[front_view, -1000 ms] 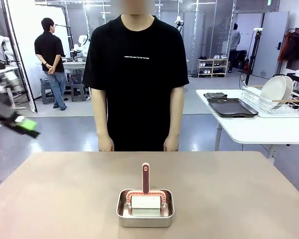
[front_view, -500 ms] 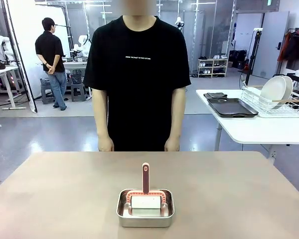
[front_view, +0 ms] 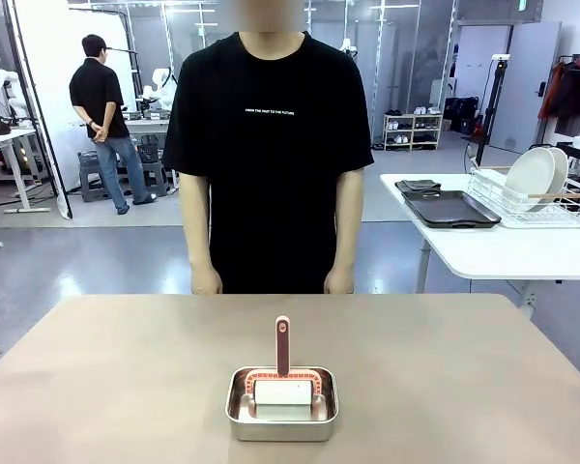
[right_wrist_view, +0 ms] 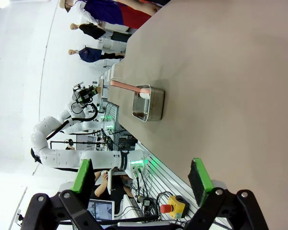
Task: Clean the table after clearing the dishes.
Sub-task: Place the Lint Roller back on top of the Airtight Container.
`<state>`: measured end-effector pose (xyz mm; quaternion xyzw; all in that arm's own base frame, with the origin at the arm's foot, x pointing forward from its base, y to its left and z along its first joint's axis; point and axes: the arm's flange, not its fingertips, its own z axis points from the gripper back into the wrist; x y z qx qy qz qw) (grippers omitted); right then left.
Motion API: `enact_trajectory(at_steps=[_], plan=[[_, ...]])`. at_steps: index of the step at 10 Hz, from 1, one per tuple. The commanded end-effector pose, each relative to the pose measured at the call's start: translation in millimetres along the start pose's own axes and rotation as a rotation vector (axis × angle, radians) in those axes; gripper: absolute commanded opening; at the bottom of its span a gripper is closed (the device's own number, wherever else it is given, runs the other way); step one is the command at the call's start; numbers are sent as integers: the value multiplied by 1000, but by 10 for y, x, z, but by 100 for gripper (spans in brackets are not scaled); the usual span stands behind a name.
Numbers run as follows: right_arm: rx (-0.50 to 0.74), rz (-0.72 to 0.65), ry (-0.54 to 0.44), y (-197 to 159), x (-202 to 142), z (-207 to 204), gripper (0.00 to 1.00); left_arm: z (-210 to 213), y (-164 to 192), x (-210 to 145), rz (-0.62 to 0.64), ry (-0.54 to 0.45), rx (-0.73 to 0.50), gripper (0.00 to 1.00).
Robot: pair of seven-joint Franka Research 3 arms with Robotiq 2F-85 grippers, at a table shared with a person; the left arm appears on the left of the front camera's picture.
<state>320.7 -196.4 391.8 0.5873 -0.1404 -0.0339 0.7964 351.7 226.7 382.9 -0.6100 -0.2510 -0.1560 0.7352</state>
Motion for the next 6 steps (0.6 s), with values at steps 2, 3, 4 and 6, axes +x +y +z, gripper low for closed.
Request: enact_trajectory(at_steps=[2, 3, 4, 6], plan=[[-3, 3, -8, 16, -4, -4, 100, 15, -63, -97, 7, -6, 6, 100], [-3, 3, -8, 16, -4, -4, 100, 15, -63, -97, 7, -6, 6, 100], [-3, 3, -8, 16, -4, -4, 100, 15, -63, -97, 7, -6, 6, 100], [-3, 3, -8, 16, -4, -4, 100, 15, -63, -97, 7, -6, 6, 100]])
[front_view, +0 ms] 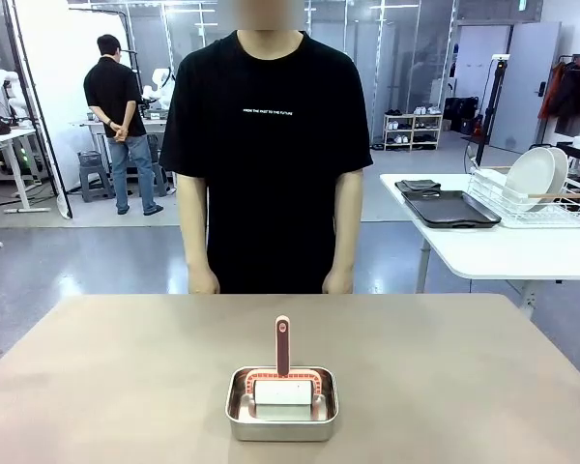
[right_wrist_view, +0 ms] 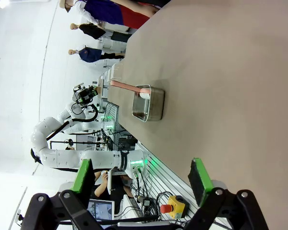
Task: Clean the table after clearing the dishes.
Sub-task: Place the Lint Roller back on top of the Airtight Container.
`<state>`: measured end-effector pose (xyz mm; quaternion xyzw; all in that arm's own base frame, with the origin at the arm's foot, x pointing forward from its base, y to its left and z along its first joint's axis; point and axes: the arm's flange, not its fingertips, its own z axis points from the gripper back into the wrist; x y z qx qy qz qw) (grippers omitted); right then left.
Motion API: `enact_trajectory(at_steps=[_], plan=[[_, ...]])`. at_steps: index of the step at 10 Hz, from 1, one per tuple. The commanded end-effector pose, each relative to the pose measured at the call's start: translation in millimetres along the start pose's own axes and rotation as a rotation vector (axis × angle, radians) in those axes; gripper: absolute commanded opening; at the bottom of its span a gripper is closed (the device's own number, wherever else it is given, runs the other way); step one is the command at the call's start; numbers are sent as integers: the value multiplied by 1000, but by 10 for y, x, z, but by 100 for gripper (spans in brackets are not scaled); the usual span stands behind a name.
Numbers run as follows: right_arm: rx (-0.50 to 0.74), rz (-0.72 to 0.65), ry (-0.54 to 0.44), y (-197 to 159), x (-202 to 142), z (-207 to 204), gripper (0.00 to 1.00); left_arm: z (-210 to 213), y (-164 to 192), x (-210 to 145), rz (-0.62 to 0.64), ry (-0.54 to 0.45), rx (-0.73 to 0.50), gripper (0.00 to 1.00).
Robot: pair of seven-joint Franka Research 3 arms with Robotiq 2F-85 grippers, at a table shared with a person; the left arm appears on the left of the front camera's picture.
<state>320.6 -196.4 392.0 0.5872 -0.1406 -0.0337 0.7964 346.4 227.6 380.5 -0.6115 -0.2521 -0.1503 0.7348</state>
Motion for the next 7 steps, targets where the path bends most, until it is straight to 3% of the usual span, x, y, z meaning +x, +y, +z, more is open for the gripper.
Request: enact_trajectory(at_steps=[1, 7], plan=[[-3, 3, -8, 15, -4, -4, 100, -1, -56, -41, 0, 3, 6, 100], [-3, 3, -8, 15, -4, -4, 100, -1, -56, -41, 0, 3, 6, 100]])
